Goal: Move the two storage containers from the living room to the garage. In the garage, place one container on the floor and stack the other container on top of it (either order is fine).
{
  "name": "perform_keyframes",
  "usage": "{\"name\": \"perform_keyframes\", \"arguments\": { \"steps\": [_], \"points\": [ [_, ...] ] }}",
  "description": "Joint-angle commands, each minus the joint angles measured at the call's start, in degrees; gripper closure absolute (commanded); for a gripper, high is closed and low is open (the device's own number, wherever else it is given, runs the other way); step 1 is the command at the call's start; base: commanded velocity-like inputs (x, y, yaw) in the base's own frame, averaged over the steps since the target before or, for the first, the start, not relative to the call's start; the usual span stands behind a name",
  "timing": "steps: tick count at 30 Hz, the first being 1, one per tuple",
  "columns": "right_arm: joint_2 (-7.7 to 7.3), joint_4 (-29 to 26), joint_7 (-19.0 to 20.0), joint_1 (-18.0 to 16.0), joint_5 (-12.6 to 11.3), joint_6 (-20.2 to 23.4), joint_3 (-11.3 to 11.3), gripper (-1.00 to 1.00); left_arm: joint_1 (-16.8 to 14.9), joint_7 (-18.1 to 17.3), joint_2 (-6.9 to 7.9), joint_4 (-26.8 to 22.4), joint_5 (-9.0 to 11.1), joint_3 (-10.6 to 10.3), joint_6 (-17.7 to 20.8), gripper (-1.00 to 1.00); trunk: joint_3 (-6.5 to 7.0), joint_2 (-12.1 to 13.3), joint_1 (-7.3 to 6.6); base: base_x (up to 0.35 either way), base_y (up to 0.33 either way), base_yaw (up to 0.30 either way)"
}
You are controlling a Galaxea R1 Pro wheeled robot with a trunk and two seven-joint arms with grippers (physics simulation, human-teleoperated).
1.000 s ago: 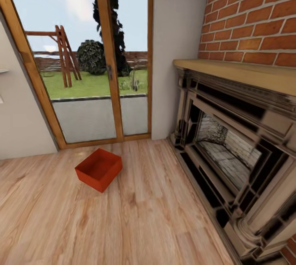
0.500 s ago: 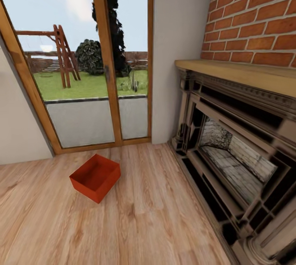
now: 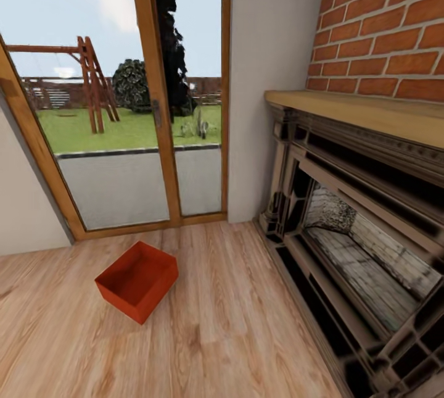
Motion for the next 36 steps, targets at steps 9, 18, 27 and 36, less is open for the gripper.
{"name": "perform_keyframes", "arguments": {
  "steps": [9,18,27,36],
  "points": [
    [0.06,0.14,-0.10,-0.06,-0.46,-0.27,0.48,-1.00,-0.04,0.08,0.00,-0.03,0.35,0.11,0.21,-1.00,-0.06,-0.03,0.04,0.324,0.000,0.000],
    [0.06,0.14,-0.10,-0.06,-0.40,-0.27,0.48,-1.00,-0.04,0.08,0.00,-0.03,0.35,0.11,0.21,-1.00,-0.06,-0.03,0.04,0.324,0.000,0.000],
    [0.01,0.07,-0.10,-0.06,-0.44,-0.34,0.48,-1.00,-0.04,0.08,0.00,-0.03,0.35,0.11,0.21,-1.00,-0.06,-0.03,0.04,0.324,0.000,0.000],
    [0.06,0.12,-0.10,-0.06,-0.37,-0.27,0.49,-1.00,-0.04,0.08,0.07,-0.05,0.35,0.11,0.21,-1.00,-0.06,-0.03,0.04,0.324,0.000,0.000]
  ]
}}
